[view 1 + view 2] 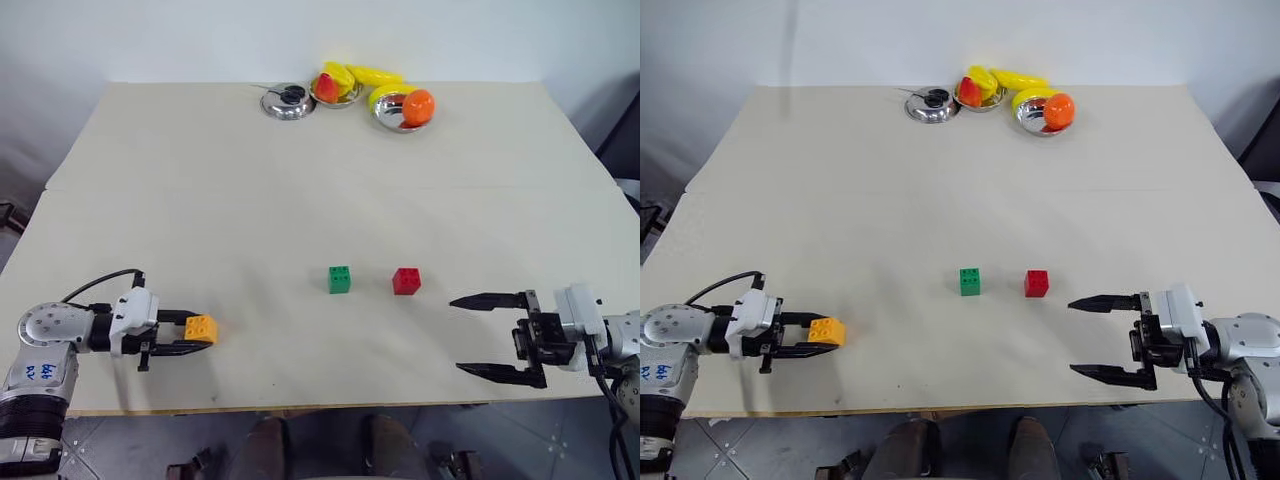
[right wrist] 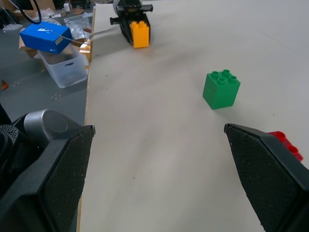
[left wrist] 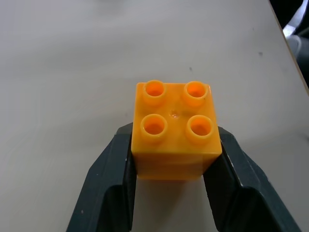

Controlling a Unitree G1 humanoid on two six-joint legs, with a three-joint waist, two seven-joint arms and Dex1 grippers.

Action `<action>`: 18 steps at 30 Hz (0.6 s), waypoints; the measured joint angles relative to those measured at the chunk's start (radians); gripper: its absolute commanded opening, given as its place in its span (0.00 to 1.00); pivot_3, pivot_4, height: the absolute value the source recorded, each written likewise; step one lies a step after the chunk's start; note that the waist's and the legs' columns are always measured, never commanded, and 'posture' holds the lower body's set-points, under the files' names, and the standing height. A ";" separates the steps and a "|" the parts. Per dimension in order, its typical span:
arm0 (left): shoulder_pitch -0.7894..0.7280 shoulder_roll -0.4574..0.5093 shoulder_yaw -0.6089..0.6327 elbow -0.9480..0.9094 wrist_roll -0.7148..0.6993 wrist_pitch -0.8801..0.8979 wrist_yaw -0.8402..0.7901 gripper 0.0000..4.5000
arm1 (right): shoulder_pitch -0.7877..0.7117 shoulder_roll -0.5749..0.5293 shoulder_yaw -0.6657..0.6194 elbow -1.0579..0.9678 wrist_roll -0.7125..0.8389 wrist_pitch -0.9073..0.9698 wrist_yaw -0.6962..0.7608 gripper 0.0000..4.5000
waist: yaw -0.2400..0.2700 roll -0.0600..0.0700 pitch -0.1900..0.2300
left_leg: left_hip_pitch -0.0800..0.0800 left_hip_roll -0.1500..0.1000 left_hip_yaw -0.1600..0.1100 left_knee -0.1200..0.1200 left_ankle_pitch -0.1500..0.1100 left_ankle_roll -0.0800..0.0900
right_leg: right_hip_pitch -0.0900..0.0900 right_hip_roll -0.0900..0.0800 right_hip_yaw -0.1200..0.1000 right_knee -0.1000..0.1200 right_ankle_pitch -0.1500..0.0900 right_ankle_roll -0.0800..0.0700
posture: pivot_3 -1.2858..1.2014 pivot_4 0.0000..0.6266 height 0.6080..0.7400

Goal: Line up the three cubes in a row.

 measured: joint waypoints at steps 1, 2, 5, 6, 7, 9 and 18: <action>-0.030 -0.019 -0.016 -0.005 0.001 0.016 0.009 0.33 | 0.011 -0.001 -0.014 -0.008 0.001 -0.001 -0.001 1.00 | 0.005 0.000 0.000 | 0.000 0.000 -0.001 0.001 0.000 0.000 | 0.001 0.000 0.000 0.000 0.000 0.000 | 0.52 0.24 1.00; -0.070 -0.039 -0.034 -0.007 0.003 0.029 0.016 0.33 | 0.024 -0.004 -0.030 -0.016 0.001 -0.001 -0.001 1.00 | 0.006 0.000 0.000 | 0.000 0.000 0.000 0.001 0.000 0.000 | 0.001 0.000 0.000 0.000 0.000 0.000 | 0.52 0.24 1.00; -0.180 -0.077 -0.077 0.008 0.023 0.040 0.028 0.33 | 0.060 -0.011 -0.073 -0.025 0.001 0.000 -0.004 1.00 | 0.006 0.000 0.000 | 0.000 0.000 0.000 0.001 0.000 0.000 | 0.001 0.000 0.000 0.000 0.000 0.001 | 0.52 0.24 1.00; -0.226 -0.093 -0.098 0.027 0.037 0.042 0.033 0.33 | 0.075 -0.012 -0.088 -0.027 0.001 0.001 -0.006 1.00 | 0.006 0.000 0.000 | 0.000 0.000 0.000 0.001 0.000 0.000 | 0.001 0.000 0.000 0.000 0.000 0.001 | 0.52 0.24 1.00; -0.280 -0.114 -0.121 0.060 0.057 0.041 0.033 0.33 | 0.093 -0.014 -0.100 -0.031 0.001 0.002 -0.008 1.00 | 0.007 0.000 0.000 | 0.000 0.000 0.000 0.001 0.000 0.000 | 0.001 0.000 0.000 0.000 0.000 0.001 | 0.52 0.24 1.00; -0.352 -0.144 -0.158 0.110 0.087 0.032 0.032 0.33 | 0.118 -0.015 -0.123 -0.041 0.003 0.005 -0.010 1.00 | 0.005 0.000 0.000 | 0.000 -0.001 0.000 0.001 0.000 0.000 | 0.001 0.000 0.000 0.000 0.000 0.001 | 0.52 0.24 1.00; -0.559 -0.250 -0.262 0.502 0.224 -0.119 -0.015 0.33 | 0.209 -0.017 -0.183 -0.127 0.025 0.038 -0.036 1.00 | 0.000 -0.001 0.000 | 0.000 0.000 0.001 0.000 0.000 0.000 | 0.001 0.000 0.000 -0.002 0.001 0.001 | 0.52 0.24 1.00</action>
